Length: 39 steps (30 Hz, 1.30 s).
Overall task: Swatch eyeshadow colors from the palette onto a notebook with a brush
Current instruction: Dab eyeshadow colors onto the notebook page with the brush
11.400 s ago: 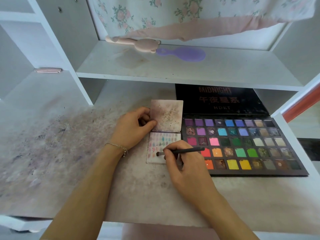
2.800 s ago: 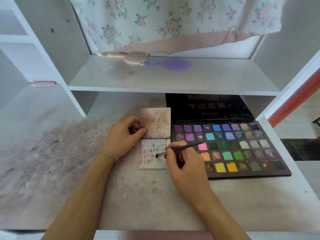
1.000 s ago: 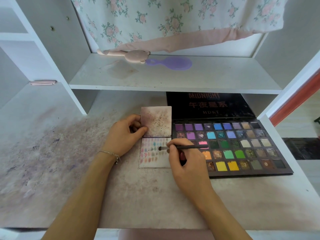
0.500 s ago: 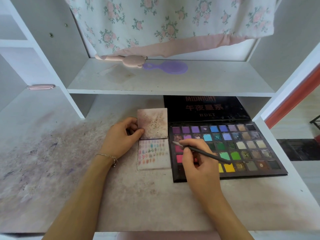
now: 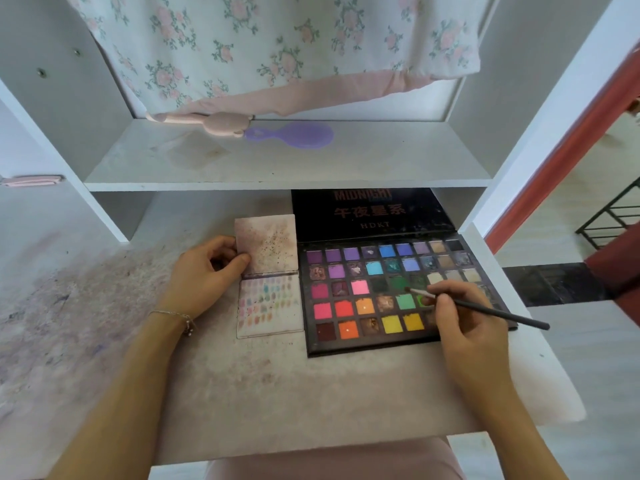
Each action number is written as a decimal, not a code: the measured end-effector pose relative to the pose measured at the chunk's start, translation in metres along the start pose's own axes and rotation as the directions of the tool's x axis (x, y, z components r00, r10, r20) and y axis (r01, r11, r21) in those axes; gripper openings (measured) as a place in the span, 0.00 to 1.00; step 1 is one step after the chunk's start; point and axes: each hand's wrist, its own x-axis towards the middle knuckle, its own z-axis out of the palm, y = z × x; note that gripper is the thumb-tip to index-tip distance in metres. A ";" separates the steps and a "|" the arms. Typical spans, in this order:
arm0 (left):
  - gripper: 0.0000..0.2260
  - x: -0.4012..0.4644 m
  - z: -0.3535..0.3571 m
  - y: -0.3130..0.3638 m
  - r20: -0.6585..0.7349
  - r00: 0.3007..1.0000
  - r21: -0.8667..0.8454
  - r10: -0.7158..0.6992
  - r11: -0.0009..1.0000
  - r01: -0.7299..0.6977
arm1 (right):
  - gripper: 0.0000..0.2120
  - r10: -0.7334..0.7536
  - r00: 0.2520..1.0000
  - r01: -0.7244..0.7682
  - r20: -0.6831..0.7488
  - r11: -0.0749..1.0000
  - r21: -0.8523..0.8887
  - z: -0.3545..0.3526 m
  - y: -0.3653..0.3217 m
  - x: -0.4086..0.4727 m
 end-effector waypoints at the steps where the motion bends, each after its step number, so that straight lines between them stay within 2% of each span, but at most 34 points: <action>1: 0.05 0.000 0.000 0.000 -0.004 1.000 0.001 0.003 1.000 -0.003 | 0.15 0.005 1.000 -0.005 0.003 1.000 -0.008 -0.005 0.002 0.000; 7: 0.04 0.001 0.001 0.000 -0.006 1.000 -0.033 0.002 0.999 -0.002 | 0.15 -0.007 0.999 0.003 -0.038 0.995 -0.095 -0.022 0.007 0.000; 14: 0.03 -0.001 0.002 -0.001 -0.019 1.000 -0.035 0.018 0.999 -0.019 | 0.16 0.052 0.993 -0.063 -0.106 0.992 -0.107 -0.023 0.008 -0.006; 21: 0.04 0.000 0.003 0.000 -0.025 1.000 -0.043 0.015 0.999 -0.016 | 0.16 0.060 0.998 -0.065 -0.030 0.979 -0.195 -0.022 0.008 -0.003; 39: 0.05 0.002 0.003 -0.006 -0.040 0.999 -0.025 0.022 0.999 -0.023 | 0.16 0.038 0.999 -0.043 -0.023 0.970 -0.237 -0.021 0.009 -0.002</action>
